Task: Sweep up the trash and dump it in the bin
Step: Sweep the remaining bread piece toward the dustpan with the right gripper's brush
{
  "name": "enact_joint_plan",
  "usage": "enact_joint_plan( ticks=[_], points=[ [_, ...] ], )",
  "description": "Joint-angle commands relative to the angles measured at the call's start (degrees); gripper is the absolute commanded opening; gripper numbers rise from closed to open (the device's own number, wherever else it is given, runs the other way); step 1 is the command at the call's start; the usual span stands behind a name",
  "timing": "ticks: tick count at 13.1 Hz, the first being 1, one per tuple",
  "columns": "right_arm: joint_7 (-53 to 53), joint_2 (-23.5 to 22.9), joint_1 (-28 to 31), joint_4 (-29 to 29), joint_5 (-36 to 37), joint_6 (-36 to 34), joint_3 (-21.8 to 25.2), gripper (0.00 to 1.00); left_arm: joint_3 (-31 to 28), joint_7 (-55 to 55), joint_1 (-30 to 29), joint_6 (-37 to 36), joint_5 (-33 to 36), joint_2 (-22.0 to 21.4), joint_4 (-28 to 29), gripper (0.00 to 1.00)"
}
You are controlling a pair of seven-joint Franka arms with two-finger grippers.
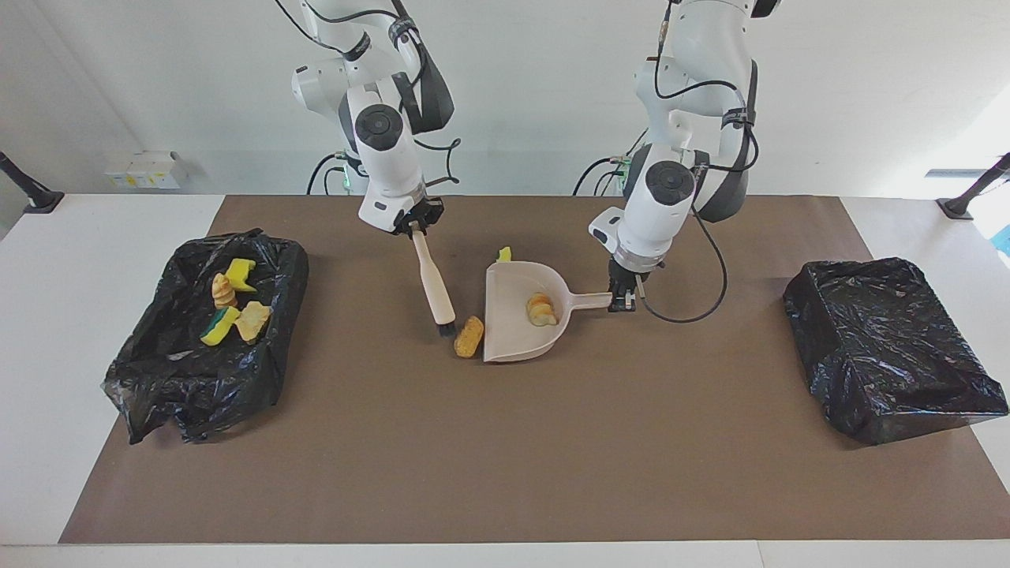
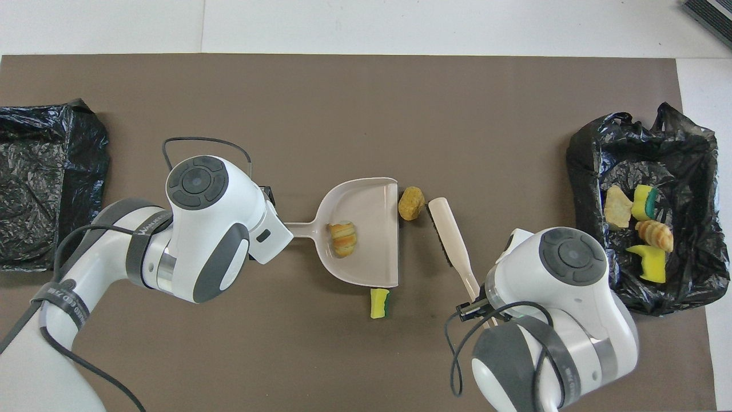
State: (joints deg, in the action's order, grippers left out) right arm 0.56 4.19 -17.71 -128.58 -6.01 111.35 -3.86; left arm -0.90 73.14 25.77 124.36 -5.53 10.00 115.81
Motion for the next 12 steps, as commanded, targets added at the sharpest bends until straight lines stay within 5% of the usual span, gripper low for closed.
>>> enact_joint_plan(
  ticks=[1, 8, 12],
  points=[
    [0.49, -5.32, 1.0, 5.88, 1.08, 0.26, -0.27, 0.0, 0.11, 1.4, -0.37, 1.59, -1.77, -0.51, 0.74, 0.0],
    [-0.2, -5.42, 3.03, 3.6, -1.8, 1.41, -0.54, 0.0, -0.5, -6.86, -0.72, -10.43, 7.36, 1.08, -7.68, 0.0],
    [-0.65, -4.8, 1.89, 0.79, -3.82, 3.08, -0.62, 0.0, -0.59, -6.16, -3.44, -16.67, 11.05, -4.27, -7.35, 0.0]
  ],
)
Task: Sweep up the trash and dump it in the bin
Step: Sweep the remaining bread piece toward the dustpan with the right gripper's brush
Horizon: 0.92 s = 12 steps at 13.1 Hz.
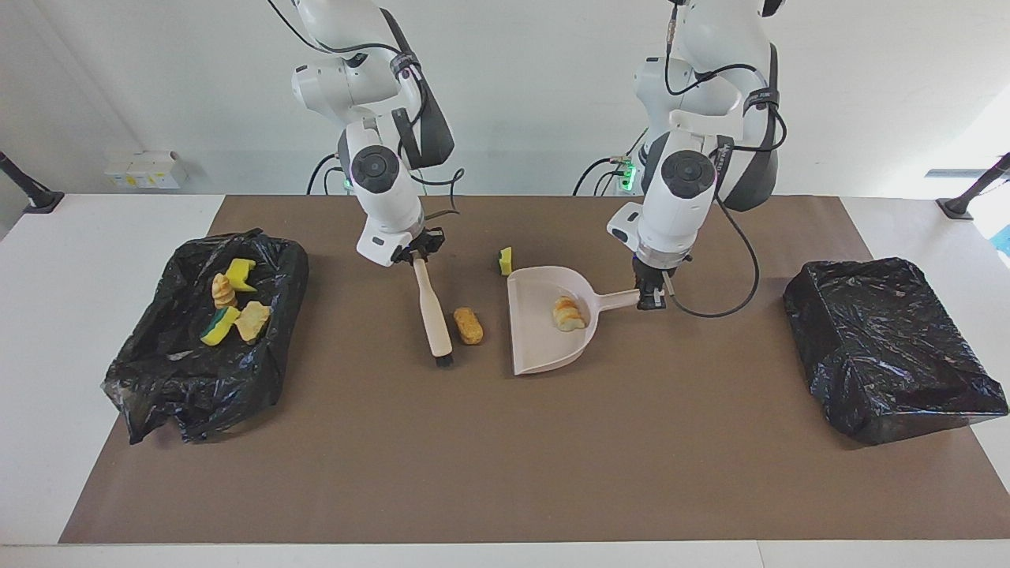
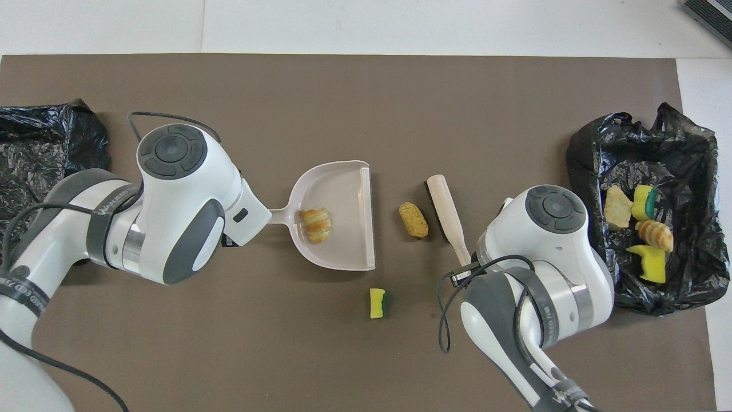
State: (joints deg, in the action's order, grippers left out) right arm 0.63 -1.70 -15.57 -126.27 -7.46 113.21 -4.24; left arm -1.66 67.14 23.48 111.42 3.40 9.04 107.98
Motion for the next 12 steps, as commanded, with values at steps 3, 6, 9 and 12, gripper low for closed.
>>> enact_joint_plan(
  ticks=[3, 6, 9, 12],
  points=[
    [2.08, 1.17, -4.63, -2.58, -10.73, 1.67, -0.16, 0.0, 0.16, -0.69, -1.07, -1.4, 6.69, -8.84, 10.02, 0.0],
    [6.22, 3.27, -9.47, -4.24, -10.91, 0.79, -0.25, 0.0, 0.25, -2.09, -1.07, 6.25, 6.88, -13.25, 19.27, 0.0],
    [6.32, 5.91, -10.97, -7.93, -10.91, 0.79, -0.25, 0.0, 0.51, -9.03, 1.29, 6.71, 6.88, -11.42, 19.81, 0.0],
    [6.49, 6.62, -10.88, -9.0, -11.0, 0.61, -0.25, 0.0, 0.51, -13.08, 5.24, 9.59, 6.62, -9.31, 20.51, 0.0]
  ],
)
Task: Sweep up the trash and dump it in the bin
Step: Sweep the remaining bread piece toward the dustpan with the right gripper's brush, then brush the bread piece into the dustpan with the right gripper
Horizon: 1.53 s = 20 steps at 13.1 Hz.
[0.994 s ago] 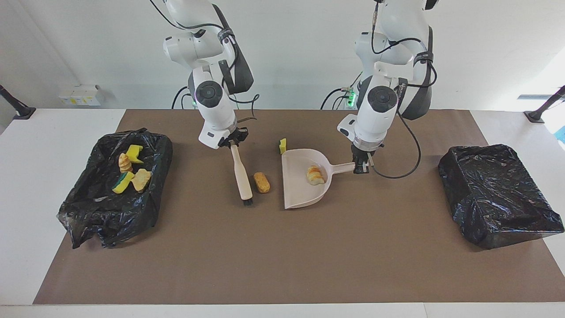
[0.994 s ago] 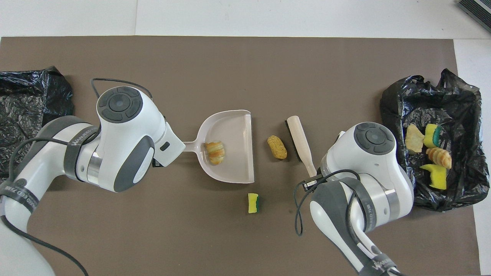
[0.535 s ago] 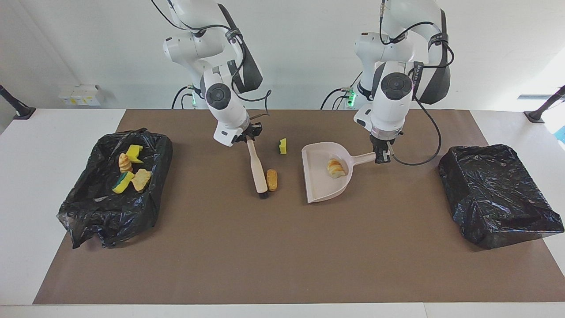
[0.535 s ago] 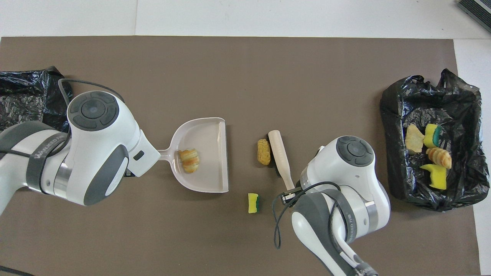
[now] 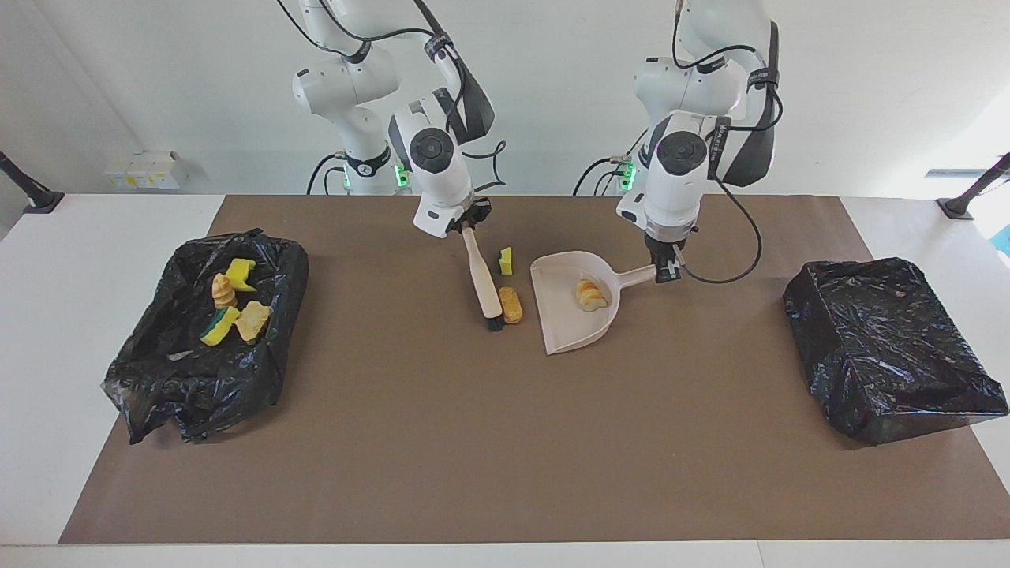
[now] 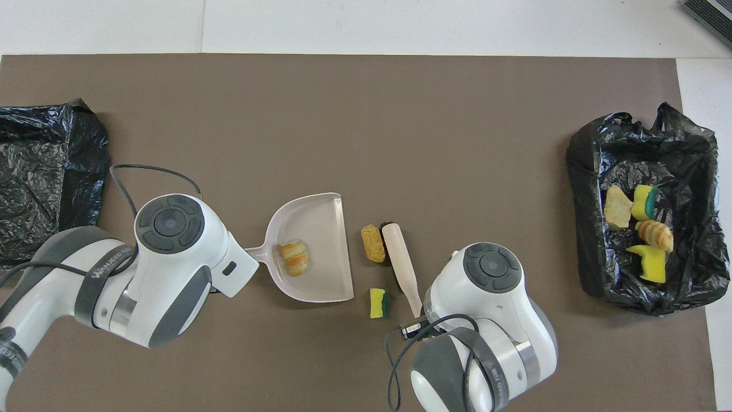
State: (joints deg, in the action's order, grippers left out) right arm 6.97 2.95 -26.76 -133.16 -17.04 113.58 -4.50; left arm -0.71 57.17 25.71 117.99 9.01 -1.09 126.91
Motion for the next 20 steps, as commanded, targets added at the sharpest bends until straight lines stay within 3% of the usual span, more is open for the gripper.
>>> enact_joint_plan(
  ticks=[1, 3, 9, 12, 15, 17, 19, 20],
  points=[
    [0.15, 1.97, 0.31, -2.19, -1.42, 0.07, 0.02, 0.0, -0.43, -4.51, 4.42, 4.78, 1.01, 1.87, 1.58, 0.0],
    [0.06, 1.97, 0.31, -2.19, -3.25, 0.06, 0.02, 0.0, -0.43, -4.88, 5.31, 5.94, 1.01, 2.32, 1.5, 0.0],
    [0.33, 1.71, -3.29, -1.05, -20.64, 2.35, 0.02, 0.0, -0.26, -4.26, 5.32, 7.34, 0.92, 2.59, 1.5, 0.0],
    [2.43, 1.26, -2.69, 3.34, -21.55, 1.04, 0.2, 0.0, -0.26, -3.56, 5.23, 7.52, 0.92, 2.59, 1.5, 0.0],
    [6.47, 1.18, -0.58, 8.96, -20.14, -4.58, 0.64, 0.0, -0.26, -1.37, 5.23, 8.31, 0.92, 2.59, 1.58, 0.0],
    [7.09, 1.52, 2.31, 11.86, -14.82, -10.71, 0.72, 0.0, -0.26, -1.18, 5.05, 8.31, 0.83, 2.59, 1.58, 0.0],
    [9.02, 4.06, 2.59, 10.49, -3.33, -15.83, 0.46, 0.0, -0.26, -0.31, 4.88, 8.31, 0.83, 2.59, 1.58, 0.0],
    [9.11, 6.86, 2.5, 6.12, 1.0, -15.67, 0.37, 0.0, -0.35, 0.91, 4.79, 8.22, 0.83, 2.59, 1.67, 0.0]
  ],
)
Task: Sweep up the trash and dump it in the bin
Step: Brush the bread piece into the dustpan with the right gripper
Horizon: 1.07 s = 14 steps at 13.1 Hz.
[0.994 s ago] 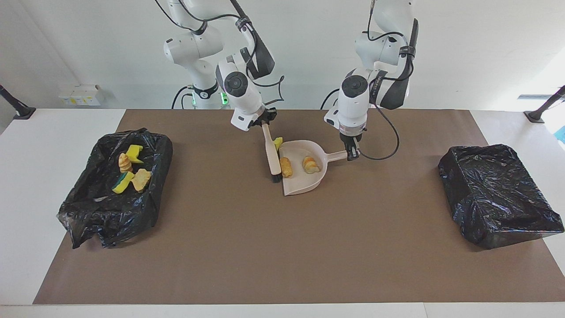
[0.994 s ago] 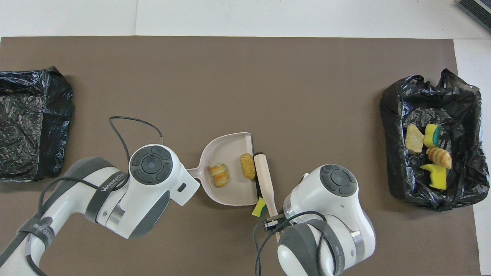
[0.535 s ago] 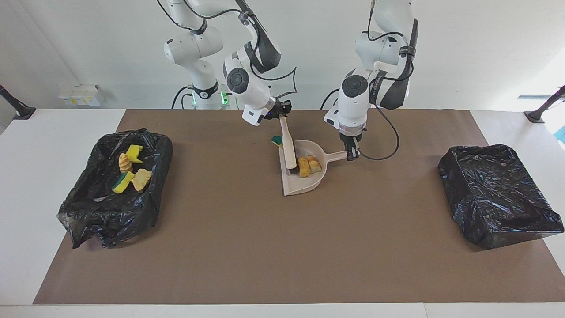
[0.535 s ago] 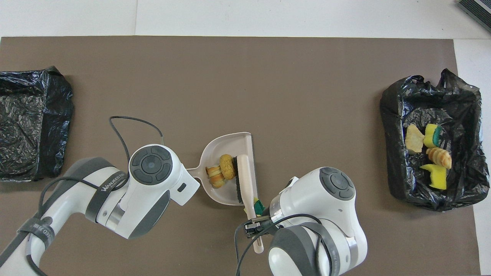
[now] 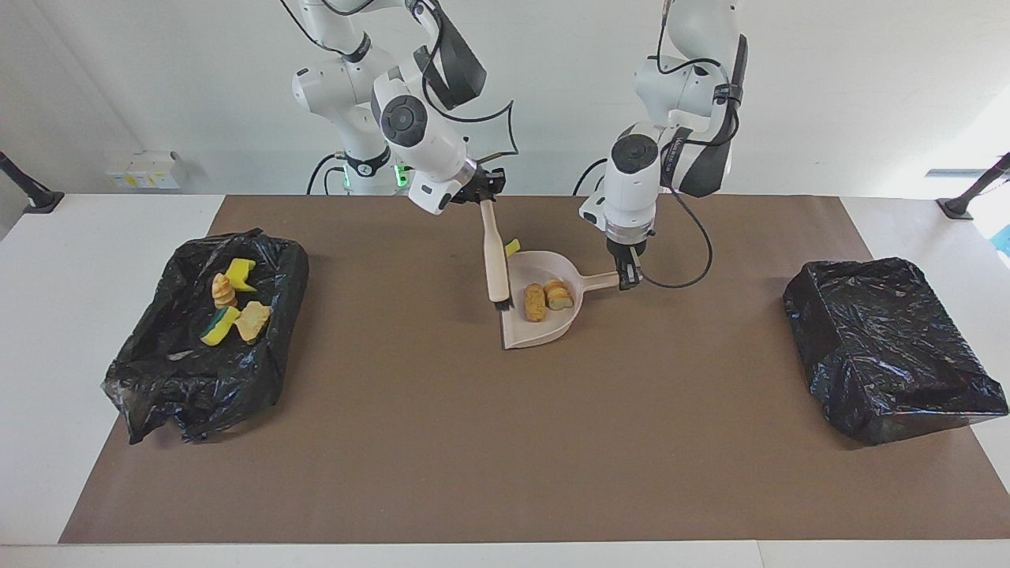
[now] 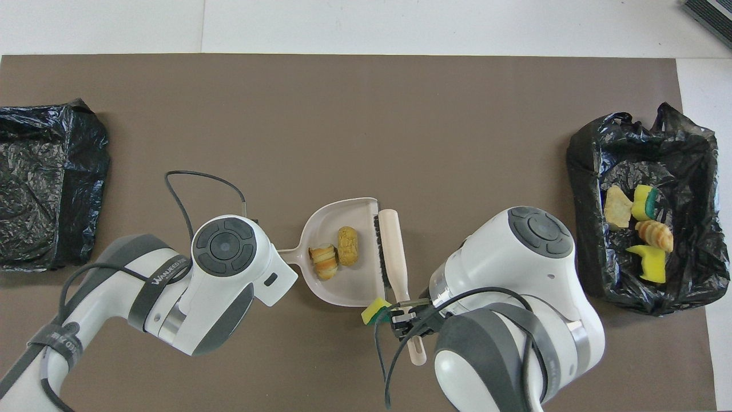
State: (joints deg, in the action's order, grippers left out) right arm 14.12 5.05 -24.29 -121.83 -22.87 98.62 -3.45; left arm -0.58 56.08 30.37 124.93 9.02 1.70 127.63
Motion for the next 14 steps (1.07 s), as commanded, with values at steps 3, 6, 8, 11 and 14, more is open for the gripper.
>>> enact_joint_plan(
  ticks=[3, 6, 8, 11, 14],
  points=[
    [-3.03, 11.28, 2.04, -14.65, 11.09, 0.26, -0.59, 0.0, -0.57, 2.54, -0.05, 0.75, 0.83, -0.12, 0.87, 0.0],
    [-0.07, 11.65, 1.36, -18.78, 11.01, 0.25, -1.03, 0.0, -0.83, 8.07, -1.18, -1.35, 0.83, 0.14, 0.08, 0.0],
    [-0.66, 11.56, 0.82, -19.59, 9.95, 1.75, -1.03, 0.0, -0.83, 10.09, -5.21, -1.71, 0.91, -0.47, -1.67, 0.0],
    [-1.02, 11.04, 0.82, -19.59, 6.54, 3.86, -1.03, 0.0, -0.92, 16.16, -8.92, -8.55, 0.83, -3.89, -3.44, 0.0],
    [0.2, 11.56, -2.58, -19.59, 3.1, 4.65, -1.03, 0.0, -0.92, 18.98, -10.68, -11.37, 1.0, -8.36, -0.12, 0.0]
  ],
)
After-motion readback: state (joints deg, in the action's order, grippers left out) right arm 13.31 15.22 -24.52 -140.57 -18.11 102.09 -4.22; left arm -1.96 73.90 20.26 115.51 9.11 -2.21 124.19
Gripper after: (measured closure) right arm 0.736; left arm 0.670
